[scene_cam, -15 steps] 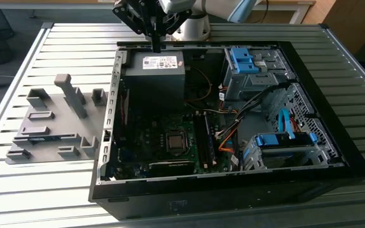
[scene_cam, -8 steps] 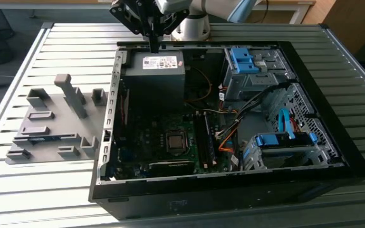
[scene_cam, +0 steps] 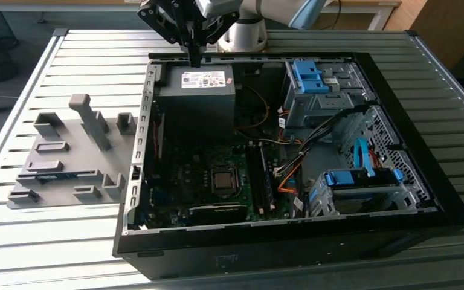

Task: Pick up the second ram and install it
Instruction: 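Reach for the second ram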

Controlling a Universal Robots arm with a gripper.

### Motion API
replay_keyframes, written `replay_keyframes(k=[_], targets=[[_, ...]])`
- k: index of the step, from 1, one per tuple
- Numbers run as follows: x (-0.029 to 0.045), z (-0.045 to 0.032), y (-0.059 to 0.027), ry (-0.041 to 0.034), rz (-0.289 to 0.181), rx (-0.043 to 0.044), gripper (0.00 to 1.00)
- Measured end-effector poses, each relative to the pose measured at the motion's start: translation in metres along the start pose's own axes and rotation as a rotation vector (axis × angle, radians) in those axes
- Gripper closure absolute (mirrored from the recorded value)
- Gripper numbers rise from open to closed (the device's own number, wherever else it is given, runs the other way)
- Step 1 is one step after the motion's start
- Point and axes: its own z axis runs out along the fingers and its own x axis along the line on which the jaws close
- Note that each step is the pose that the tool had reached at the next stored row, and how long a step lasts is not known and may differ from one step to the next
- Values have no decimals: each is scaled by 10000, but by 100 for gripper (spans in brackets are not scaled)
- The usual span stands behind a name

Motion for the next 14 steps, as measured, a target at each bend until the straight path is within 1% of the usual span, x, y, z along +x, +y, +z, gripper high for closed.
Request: replay_keyframes(k=[7, 8, 14], targets=[[39, -1, -3, 0, 0, 0, 89], [221, -6, -17, 1, -1, 0, 89], [243, -7, -18, 0, -1, 0, 89]])
